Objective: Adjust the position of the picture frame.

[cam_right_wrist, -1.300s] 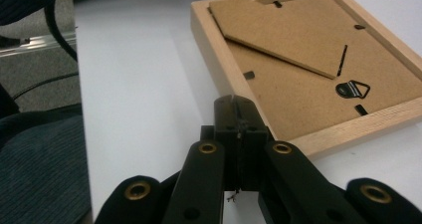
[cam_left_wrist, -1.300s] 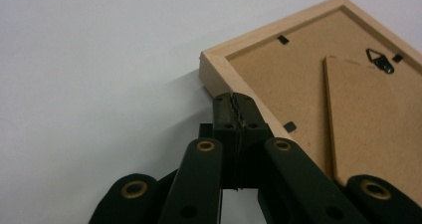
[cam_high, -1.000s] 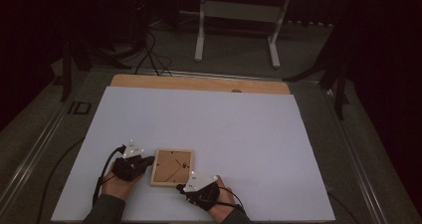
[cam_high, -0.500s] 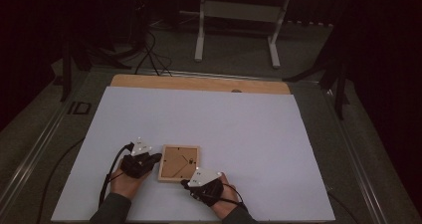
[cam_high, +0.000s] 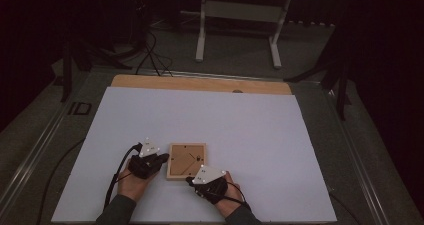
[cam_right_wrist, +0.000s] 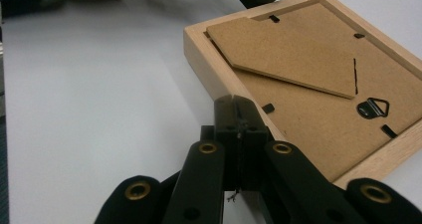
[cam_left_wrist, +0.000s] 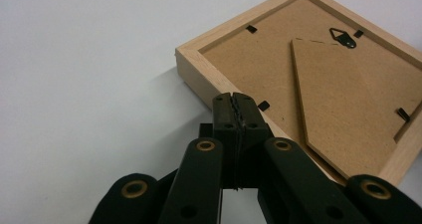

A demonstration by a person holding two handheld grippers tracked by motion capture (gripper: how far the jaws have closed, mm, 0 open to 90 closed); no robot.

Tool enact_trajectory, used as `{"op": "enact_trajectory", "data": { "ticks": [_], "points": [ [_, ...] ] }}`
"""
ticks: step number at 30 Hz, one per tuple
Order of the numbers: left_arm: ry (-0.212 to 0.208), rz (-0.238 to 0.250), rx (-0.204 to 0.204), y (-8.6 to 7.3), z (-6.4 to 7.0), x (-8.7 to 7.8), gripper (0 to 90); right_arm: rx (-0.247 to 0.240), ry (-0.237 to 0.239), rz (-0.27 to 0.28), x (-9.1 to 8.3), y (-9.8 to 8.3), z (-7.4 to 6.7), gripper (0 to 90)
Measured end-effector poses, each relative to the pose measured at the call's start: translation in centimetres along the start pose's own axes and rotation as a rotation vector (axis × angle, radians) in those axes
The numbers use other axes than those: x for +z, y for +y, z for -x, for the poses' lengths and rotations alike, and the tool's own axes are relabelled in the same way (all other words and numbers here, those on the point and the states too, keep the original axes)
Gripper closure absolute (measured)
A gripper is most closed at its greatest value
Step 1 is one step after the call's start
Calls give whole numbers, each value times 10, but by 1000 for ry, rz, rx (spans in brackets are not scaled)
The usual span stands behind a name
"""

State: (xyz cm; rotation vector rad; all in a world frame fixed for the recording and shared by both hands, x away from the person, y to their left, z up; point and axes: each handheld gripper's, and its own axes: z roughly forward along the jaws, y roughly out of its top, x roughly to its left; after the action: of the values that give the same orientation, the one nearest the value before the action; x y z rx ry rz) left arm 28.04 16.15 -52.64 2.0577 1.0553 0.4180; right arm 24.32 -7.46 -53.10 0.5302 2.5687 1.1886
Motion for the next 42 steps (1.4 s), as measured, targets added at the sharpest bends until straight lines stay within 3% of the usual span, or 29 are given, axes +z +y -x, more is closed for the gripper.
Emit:
{"op": "enact_trajectory", "data": {
  "ticks": [22, 36, 42],
  "points": [
    [-26, 9, 23, 4, 14, 7, 894, 27, -33, 2, 1, -2, 9, 897],
    [-39, -5, 45, 4, 23, 11, 894, 63, -76, 9, -1, -4, 23, 897],
    [-37, 0, 35, 4, 24, 13, 894, 64, -76, 19, 0, -4, 26, 897]
  ]
}}
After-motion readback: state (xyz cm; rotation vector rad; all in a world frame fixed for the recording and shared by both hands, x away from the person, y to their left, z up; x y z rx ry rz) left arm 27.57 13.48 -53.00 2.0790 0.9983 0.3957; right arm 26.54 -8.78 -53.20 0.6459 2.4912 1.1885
